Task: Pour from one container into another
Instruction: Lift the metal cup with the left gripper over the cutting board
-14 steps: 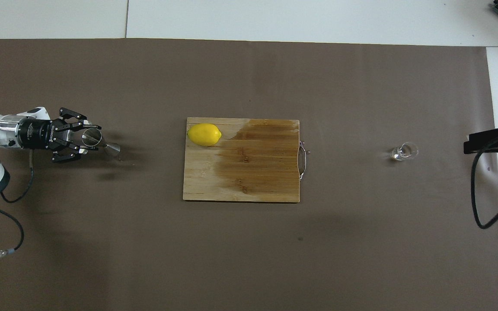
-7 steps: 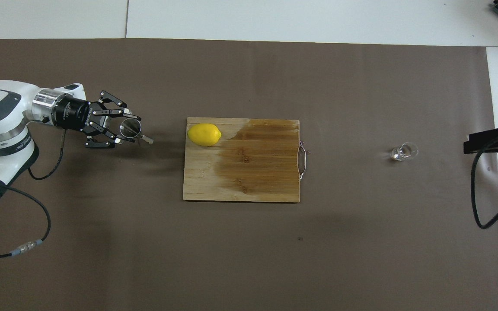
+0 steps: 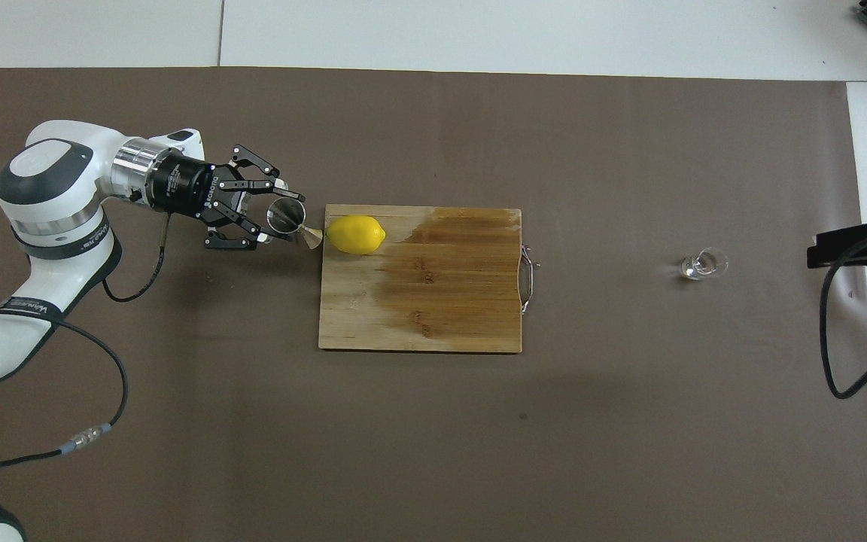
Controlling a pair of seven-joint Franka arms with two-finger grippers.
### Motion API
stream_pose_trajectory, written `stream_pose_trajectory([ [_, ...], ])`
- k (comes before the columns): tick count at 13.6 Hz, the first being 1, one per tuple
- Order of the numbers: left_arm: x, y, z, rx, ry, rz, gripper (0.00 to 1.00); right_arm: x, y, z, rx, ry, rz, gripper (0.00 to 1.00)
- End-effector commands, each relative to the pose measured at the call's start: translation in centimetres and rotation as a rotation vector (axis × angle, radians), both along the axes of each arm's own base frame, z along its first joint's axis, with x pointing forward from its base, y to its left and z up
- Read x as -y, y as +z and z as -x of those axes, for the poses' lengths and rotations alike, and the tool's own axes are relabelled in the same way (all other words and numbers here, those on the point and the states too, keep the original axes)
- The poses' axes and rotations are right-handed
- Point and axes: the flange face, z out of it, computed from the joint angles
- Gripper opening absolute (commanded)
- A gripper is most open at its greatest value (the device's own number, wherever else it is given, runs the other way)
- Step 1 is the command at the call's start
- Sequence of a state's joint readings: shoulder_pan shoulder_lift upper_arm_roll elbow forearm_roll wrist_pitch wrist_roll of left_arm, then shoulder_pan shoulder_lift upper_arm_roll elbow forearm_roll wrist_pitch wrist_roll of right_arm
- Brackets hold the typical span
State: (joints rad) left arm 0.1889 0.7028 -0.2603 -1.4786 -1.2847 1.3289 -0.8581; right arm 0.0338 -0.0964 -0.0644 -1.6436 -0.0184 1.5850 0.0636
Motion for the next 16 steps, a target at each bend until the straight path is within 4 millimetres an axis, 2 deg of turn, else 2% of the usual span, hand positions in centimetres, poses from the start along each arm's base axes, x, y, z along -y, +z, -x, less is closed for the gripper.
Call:
stream_pose_trajectory([
  [1,3.5,2.1,0.1,0.014,0.019,-0.012,0.37,0.0,0.3,0.4,0.002,-0.004,0.003,1.00],
  [3,4.6,2.8,-0.2,0.024,0.052,-0.011,0.38,0.0,0.3,0.4,0.002,-0.004,0.003,1.00],
  [6,4.6,3.9,-1.1,-0.002,0.117,-0.011,0.40,0.0,0.3,0.4,0.002,-0.004,0.003,1.00],
  [7,5.6,4.0,-1.1,-0.003,0.121,-0.014,0.40,-0.1,0.3,0.4,0.002,-0.003,0.003,1.00],
  [10,10.1,4.0,0.2,0.004,0.090,-0.050,0.40,0.0,0.3,0.4,0.002,-0.006,0.003,1.00],
  [16,15.0,1.7,2.1,-0.020,0.086,-0.062,0.41,0.0,0.3,0.4,0.002,-0.004,0.003,1.00],
])
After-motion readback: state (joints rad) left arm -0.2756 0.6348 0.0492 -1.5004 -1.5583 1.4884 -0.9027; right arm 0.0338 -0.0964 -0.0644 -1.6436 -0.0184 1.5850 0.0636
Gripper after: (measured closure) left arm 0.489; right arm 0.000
